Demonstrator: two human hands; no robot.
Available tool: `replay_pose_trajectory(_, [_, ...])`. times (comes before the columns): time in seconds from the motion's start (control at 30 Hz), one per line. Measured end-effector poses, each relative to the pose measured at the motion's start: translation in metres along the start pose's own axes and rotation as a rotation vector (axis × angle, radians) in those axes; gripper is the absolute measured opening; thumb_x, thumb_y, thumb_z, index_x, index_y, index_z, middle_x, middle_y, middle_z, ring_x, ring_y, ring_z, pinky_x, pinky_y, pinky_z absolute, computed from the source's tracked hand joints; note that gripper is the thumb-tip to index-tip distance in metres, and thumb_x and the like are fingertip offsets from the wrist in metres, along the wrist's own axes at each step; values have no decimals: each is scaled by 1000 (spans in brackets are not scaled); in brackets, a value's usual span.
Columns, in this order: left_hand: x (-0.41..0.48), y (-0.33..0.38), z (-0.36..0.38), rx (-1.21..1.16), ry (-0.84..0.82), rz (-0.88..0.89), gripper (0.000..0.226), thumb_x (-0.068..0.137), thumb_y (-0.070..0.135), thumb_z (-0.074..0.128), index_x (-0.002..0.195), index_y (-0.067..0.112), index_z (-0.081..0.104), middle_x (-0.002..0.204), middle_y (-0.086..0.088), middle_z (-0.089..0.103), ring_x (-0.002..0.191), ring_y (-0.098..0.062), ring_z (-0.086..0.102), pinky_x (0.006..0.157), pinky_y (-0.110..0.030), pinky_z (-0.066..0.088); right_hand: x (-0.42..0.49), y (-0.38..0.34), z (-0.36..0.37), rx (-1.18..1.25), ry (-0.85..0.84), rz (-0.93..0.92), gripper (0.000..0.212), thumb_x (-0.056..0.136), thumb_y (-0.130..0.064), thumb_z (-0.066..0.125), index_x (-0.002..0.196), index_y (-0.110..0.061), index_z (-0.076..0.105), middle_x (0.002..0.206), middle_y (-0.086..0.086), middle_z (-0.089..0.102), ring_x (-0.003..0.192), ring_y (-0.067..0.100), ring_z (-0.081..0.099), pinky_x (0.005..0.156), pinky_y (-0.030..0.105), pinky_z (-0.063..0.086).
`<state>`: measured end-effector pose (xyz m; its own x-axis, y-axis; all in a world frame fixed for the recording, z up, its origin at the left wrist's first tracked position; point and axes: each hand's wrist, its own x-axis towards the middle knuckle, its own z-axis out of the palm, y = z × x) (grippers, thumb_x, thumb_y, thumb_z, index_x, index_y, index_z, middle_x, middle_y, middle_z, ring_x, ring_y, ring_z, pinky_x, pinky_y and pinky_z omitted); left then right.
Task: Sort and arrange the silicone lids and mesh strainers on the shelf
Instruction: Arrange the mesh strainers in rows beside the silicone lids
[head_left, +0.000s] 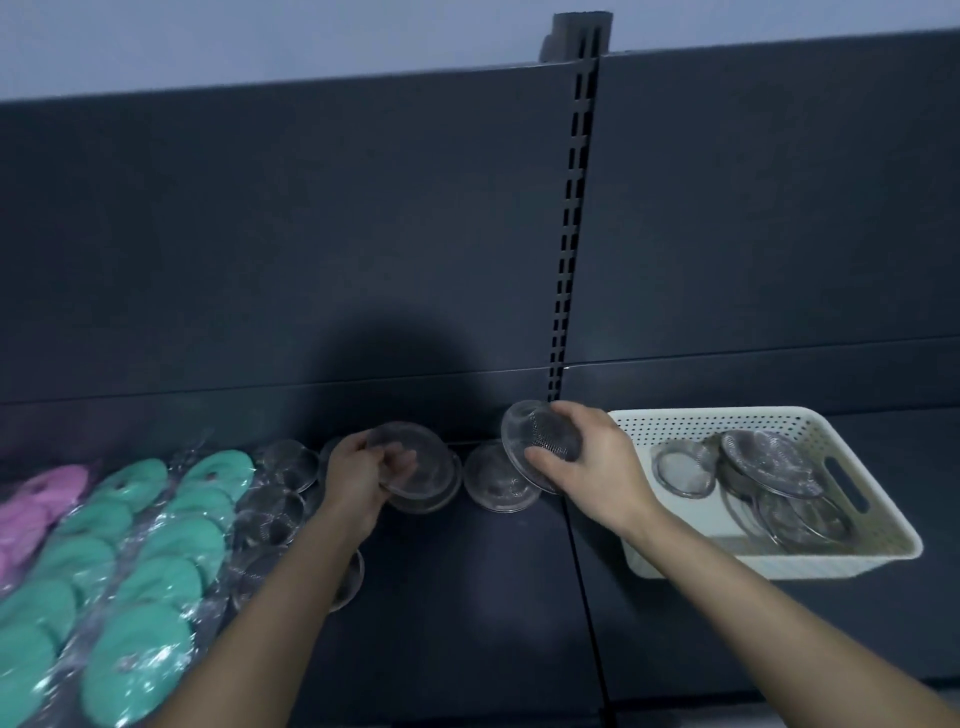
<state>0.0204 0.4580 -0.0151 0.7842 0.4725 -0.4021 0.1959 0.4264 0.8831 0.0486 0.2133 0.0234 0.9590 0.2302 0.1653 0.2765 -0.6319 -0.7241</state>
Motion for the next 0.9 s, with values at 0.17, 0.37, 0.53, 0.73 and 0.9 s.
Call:
replay_pose_trajectory(0.17, [21,-7,-14,83,40,-62,32,96,-7,38,127,-2,45,94,-13,57,78,-22,65,62,-30,56,6,1,28,-78,-64,27,60,76,-36,74,129,-17,54,121,6,58,114,23,52,99,32,42])
replay_pose_trajectory(0.37, [31,-13,-4,623,86,65,40,93,0,43,132,-8,43,117,-10,57,93,-24,58,76,-28,49,15,12,54,-148,-124,88,59,75,-40,73,127,-20,54,120,5,57,114,25,51,98,42,43])
replay_pose_trajectory(0.53, [27,-23,-4,1121,-10,275,57,88,26,62,134,-2,42,131,-25,49,123,-37,45,97,-32,35,20,21,70,-210,-162,111,62,75,-40,73,128,-19,52,124,6,57,118,28,48,100,42,41])
replay_pose_trajectory(0.73, [33,-35,-9,1367,-165,352,67,80,24,71,136,8,40,130,-19,51,119,-33,48,95,-30,37,27,25,84,-260,-223,116,63,76,-34,74,131,-20,50,131,5,52,122,28,44,102,40,40])
replay_pose_trajectory(0.9, [36,-38,-12,1419,-172,400,63,81,24,69,135,9,41,128,-18,54,118,-33,50,95,-35,42,30,30,89,-289,-257,133,63,75,-33,74,131,-19,49,132,6,51,123,29,43,102,40,40])
